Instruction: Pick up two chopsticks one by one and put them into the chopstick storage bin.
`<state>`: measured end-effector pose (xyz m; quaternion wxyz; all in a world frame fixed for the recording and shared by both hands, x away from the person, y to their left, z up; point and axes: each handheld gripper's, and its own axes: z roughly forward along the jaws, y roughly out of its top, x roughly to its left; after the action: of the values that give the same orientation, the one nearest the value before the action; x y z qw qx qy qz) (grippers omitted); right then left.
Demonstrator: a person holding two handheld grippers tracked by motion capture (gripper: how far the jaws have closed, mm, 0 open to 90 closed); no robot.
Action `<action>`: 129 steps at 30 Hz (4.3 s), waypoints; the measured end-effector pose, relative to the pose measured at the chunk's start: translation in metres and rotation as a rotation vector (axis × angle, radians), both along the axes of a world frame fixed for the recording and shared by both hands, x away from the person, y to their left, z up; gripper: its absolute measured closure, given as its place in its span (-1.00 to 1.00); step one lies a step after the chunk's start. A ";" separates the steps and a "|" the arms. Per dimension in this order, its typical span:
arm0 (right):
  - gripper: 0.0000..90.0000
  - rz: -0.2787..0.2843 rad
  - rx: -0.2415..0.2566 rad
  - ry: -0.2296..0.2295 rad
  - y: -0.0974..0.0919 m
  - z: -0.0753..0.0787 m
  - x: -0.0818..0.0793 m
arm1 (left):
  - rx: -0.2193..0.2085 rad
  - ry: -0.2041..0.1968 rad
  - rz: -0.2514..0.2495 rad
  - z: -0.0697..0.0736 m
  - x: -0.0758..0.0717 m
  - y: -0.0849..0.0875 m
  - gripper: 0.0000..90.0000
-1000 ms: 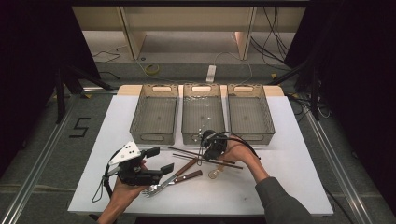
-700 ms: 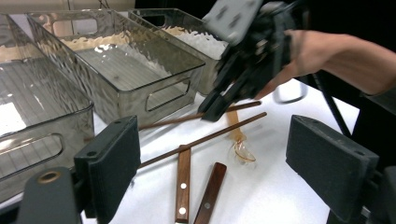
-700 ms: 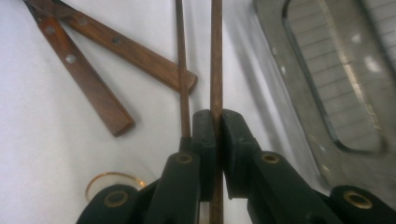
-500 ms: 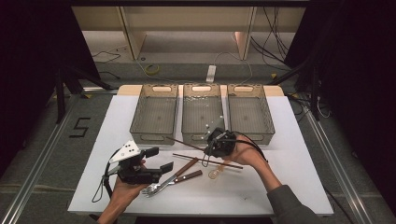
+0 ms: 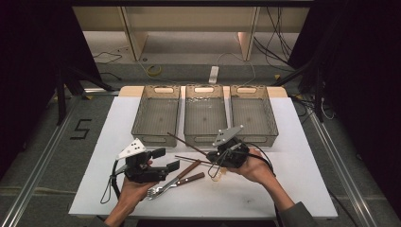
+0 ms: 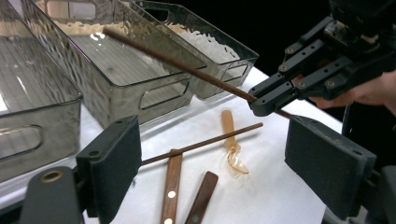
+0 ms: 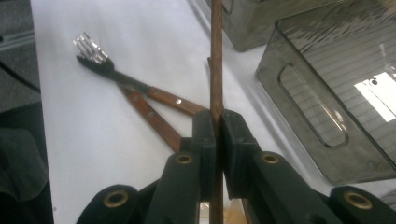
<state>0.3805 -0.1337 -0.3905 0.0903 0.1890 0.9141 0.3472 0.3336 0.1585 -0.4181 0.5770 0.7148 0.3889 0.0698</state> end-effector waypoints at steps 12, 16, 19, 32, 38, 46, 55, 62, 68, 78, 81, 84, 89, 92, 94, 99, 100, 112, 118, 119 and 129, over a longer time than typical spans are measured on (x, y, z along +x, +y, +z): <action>0.89 -0.056 0.113 0.010 -0.001 -0.006 -0.013 | -0.107 0.083 0.011 -0.002 0.018 -0.023 -0.57; 0.89 -0.046 0.117 0.007 0.003 -0.008 -0.014 | -0.105 0.109 0.009 -0.007 0.026 -0.028 -0.53; 0.89 -0.048 0.128 0.004 0.006 -0.009 -0.015 | -0.163 0.146 0.002 -0.009 0.029 -0.027 -0.48; 0.89 -0.024 0.180 0.001 0.017 -0.009 -0.021 | -0.299 0.230 -0.041 -0.015 0.030 -0.023 0.01; 0.89 -0.016 0.209 0.024 0.018 -0.009 -0.021 | -0.321 0.241 -0.053 -0.016 0.029 -0.023 0.23; 0.89 -0.004 0.220 0.027 0.020 -0.009 -0.023 | -0.316 0.226 -0.069 -0.014 0.027 -0.023 0.42; 0.88 0.006 0.224 0.025 0.022 -0.010 -0.024 | -0.323 0.222 -0.086 -0.014 0.027 -0.024 0.70; 0.85 0.009 0.238 0.033 0.021 -0.011 -0.024 | -0.369 0.252 -0.119 -0.013 0.028 -0.023 0.84; 0.61 0.034 0.257 0.064 0.016 -0.012 -0.021 | -0.343 0.229 -0.129 -0.008 0.029 -0.019 0.86; 0.06 -0.022 0.141 0.043 -0.006 -0.012 -0.016 | -0.219 0.158 -0.080 0.016 0.031 0.003 0.87; -0.06 -0.050 0.105 0.052 -0.014 -0.017 -0.011 | -0.187 0.147 -0.087 0.024 0.032 0.005 0.87; -0.11 -0.079 0.097 0.060 -0.022 -0.021 -0.009 | -0.151 0.147 -0.097 0.033 0.036 0.007 0.86; -0.15 -0.111 0.096 0.075 -0.035 -0.025 -0.007 | -0.100 0.150 -0.109 0.048 0.041 0.012 0.86; -0.16 -0.133 0.101 0.078 -0.045 -0.027 -0.008 | -0.070 0.139 -0.100 0.058 0.046 0.015 0.87; -0.17 -0.138 0.106 0.081 -0.047 -0.027 -0.009 | -0.064 0.132 -0.088 0.065 0.050 0.017 0.87; -0.17 -0.156 0.121 0.073 -0.054 -0.025 -0.012 | -0.051 0.129 -0.055 0.078 0.067 0.025 0.87; -0.17 -0.156 0.121 0.071 -0.055 -0.025 -0.013 | -0.051 0.133 -0.048 0.080 0.070 0.027 0.87; -0.26 -0.160 0.130 0.092 -0.055 -0.029 -0.014 | 0.017 0.166 0.017 0.104 0.114 0.042 0.87; -0.27 -0.154 0.131 0.092 -0.055 -0.030 -0.015 | 0.045 0.183 0.064 0.108 0.133 0.049 0.87; -0.27 -0.154 0.133 0.092 -0.055 -0.030 -0.015 | 0.046 0.184 0.069 0.109 0.135 0.050 0.87; -0.28 -0.160 0.139 0.085 -0.055 -0.030 -0.016 | 0.101 0.211 0.149 0.109 0.163 0.057 0.86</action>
<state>0.3647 -0.1887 -0.4207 0.0655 0.2816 0.8728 0.3933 0.4962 0.2160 -0.3089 0.4892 0.7154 0.4957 0.0564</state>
